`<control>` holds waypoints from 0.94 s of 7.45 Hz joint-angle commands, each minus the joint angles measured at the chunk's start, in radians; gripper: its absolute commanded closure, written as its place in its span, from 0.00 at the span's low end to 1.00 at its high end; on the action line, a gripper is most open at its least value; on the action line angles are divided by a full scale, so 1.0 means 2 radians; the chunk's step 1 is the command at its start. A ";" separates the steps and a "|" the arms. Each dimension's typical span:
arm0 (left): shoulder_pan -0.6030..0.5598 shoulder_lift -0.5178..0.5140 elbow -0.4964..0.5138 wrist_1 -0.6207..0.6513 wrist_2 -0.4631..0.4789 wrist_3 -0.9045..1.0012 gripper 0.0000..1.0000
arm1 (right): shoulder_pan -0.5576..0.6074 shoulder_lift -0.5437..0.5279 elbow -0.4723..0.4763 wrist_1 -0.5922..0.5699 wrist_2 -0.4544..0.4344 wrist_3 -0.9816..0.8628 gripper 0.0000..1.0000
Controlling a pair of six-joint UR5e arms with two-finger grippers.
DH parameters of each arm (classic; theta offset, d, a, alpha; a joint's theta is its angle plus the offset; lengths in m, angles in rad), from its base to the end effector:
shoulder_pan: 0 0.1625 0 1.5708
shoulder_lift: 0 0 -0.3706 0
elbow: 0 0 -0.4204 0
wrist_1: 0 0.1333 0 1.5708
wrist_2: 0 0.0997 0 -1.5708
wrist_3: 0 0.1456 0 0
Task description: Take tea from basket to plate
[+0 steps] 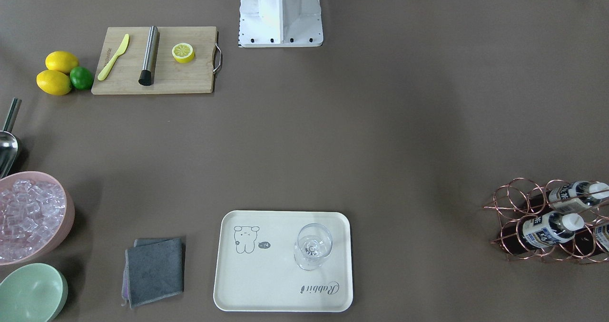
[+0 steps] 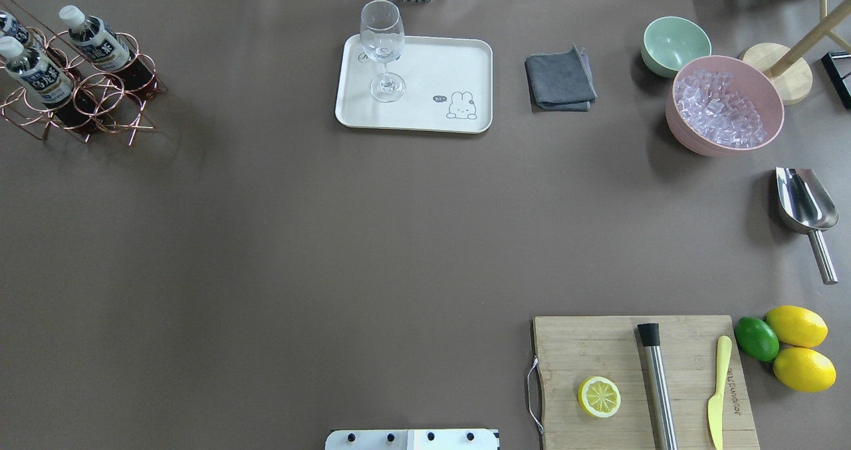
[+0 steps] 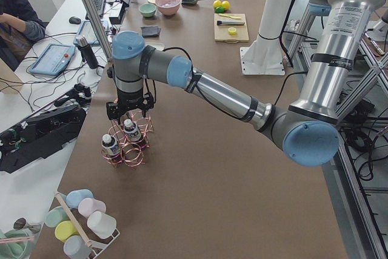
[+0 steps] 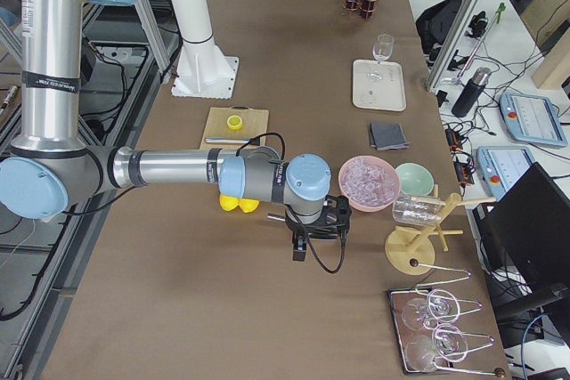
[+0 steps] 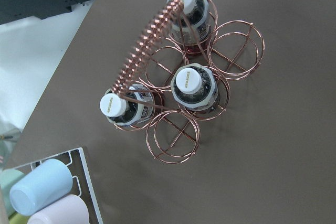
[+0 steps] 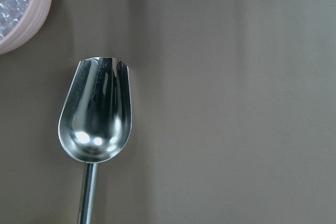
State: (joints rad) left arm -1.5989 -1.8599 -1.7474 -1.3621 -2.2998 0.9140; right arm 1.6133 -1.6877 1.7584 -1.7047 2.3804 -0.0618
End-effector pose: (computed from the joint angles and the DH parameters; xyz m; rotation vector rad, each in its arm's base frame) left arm -0.0533 -0.6041 0.4086 0.5693 0.5556 0.9344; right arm 0.0478 -0.4677 0.6074 -0.0174 -0.8113 0.0074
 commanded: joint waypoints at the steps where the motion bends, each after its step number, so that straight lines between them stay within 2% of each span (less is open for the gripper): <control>1: 0.013 -0.102 0.097 0.038 -0.005 0.141 0.09 | -0.002 -0.001 -0.006 0.011 -0.004 0.001 0.00; 3: 0.040 -0.178 0.203 0.034 -0.033 0.204 0.09 | -0.004 -0.001 -0.006 0.012 -0.003 -0.001 0.00; 5: 0.058 -0.194 0.223 0.024 -0.037 0.210 0.09 | -0.008 0.005 -0.009 0.012 -0.006 0.000 0.00; 7: 0.059 -0.162 0.219 -0.011 -0.047 0.210 0.09 | -0.007 0.006 -0.013 0.012 -0.013 0.002 0.00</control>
State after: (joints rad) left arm -1.4864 -2.2313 -1.3073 -1.3218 -2.3748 1.3305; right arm 1.5993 -1.6783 1.7406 -1.6812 2.3680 -0.0611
